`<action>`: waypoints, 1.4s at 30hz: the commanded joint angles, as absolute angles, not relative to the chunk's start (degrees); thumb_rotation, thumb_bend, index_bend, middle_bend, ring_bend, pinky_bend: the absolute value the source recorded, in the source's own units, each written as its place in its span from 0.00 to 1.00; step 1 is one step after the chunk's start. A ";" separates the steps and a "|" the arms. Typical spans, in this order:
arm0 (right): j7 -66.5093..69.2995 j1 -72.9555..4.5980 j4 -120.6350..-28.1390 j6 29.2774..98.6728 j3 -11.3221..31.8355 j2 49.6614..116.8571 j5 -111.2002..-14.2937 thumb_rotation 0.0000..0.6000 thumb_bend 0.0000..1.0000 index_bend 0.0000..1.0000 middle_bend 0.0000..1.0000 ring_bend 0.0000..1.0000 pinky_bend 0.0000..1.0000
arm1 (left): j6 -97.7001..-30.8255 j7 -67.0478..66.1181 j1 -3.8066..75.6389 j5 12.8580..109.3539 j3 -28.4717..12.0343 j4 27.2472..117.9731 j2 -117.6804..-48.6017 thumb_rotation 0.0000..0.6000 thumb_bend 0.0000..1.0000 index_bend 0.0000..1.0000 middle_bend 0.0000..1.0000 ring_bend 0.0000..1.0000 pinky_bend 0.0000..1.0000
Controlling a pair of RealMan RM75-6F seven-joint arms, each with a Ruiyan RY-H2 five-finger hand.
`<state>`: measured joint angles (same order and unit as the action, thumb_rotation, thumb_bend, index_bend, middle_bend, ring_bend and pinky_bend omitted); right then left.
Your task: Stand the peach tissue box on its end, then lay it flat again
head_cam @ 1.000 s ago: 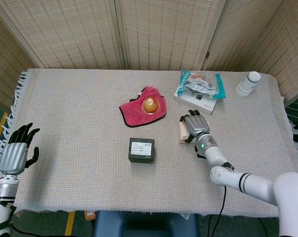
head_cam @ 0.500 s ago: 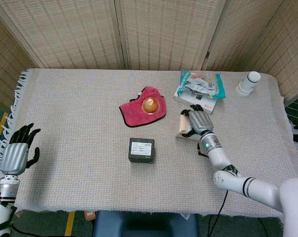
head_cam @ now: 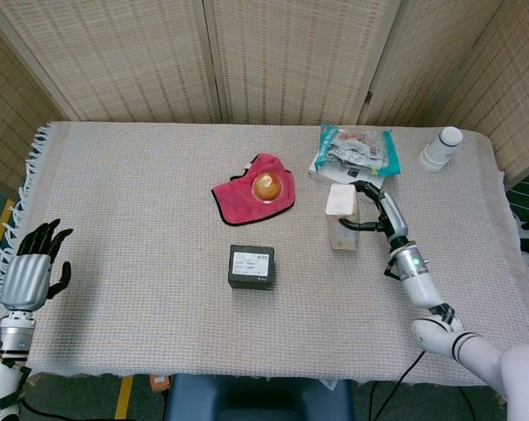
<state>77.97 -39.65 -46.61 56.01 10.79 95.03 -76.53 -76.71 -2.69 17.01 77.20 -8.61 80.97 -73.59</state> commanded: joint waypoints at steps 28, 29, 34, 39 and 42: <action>104.22 -38.07 -10.60 60.15 -1.71 109.48 -93.60 1.00 0.21 0.46 0.44 0.22 0.00 | -74.62 -2.36 17.77 75.86 -8.72 78.79 -74.63 1.00 0.55 0.18 0.00 0.00 0.11; 103.34 -37.65 -10.72 60.02 -2.29 108.96 -93.98 1.00 0.21 0.46 0.44 0.22 0.00 | -74.81 -2.48 17.73 75.92 -8.75 78.94 -74.60 1.00 0.55 0.18 0.00 0.00 0.11; 99.59 -35.83 -12.18 60.60 -3.35 106.60 -94.35 1.00 0.21 0.45 0.44 0.22 0.00 | -75.26 -2.79 17.61 76.30 -8.62 79.53 -74.44 1.00 0.55 0.18 0.00 0.00 0.11; 97.31 -35.56 -14.54 61.08 -4.18 104.03 -94.82 1.00 0.21 0.39 0.44 0.20 0.00 | -75.35 -3.09 17.63 76.67 -8.40 79.96 -74.43 1.00 0.55 0.18 0.00 0.00 0.11; 95.43 -36.15 -16.12 60.34 -4.68 102.76 -95.14 1.00 0.22 0.31 0.42 0.17 0.00 | -75.38 -3.10 17.62 76.77 -8.35 80.12 -74.40 1.00 0.55 0.18 0.00 0.00 0.11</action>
<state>96.15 -35.88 -15.43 60.68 -4.35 103.21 -94.92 -75.39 -3.10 17.62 76.77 -8.35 80.13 -74.40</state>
